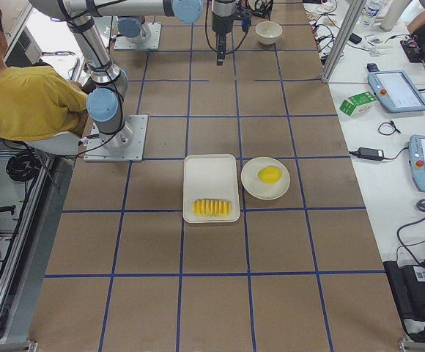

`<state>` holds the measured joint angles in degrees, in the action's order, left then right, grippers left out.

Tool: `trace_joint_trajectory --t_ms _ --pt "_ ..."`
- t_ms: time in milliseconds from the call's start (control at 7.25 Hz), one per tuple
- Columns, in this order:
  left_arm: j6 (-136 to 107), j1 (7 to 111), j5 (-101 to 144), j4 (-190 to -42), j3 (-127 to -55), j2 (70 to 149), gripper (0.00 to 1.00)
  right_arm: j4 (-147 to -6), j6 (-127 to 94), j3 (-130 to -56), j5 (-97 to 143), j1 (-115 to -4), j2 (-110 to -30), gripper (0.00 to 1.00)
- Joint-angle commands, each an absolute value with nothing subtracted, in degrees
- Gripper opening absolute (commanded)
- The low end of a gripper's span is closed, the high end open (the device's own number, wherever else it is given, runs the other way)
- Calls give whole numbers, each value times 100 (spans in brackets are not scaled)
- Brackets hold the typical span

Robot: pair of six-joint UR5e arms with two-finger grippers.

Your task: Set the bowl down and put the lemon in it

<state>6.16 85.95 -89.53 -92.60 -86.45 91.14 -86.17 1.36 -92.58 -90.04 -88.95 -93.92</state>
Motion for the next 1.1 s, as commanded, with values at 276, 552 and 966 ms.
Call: trace_joint_trajectory --t_ms 276,552,966 --pt "641 8561 -8834 -9325 -8606 9175 100 -8631 237 -9290 -9035 -8860 -9334 100" --pt "984 8079 -8657 -9057 -7948 10127 100 -8736 246 -9290 -9184 -8633 -9125 100" --pt "1063 8016 -8666 -7902 -6738 12264 100 -9844 1372 -9281 -9545 -7017 -8221 100"
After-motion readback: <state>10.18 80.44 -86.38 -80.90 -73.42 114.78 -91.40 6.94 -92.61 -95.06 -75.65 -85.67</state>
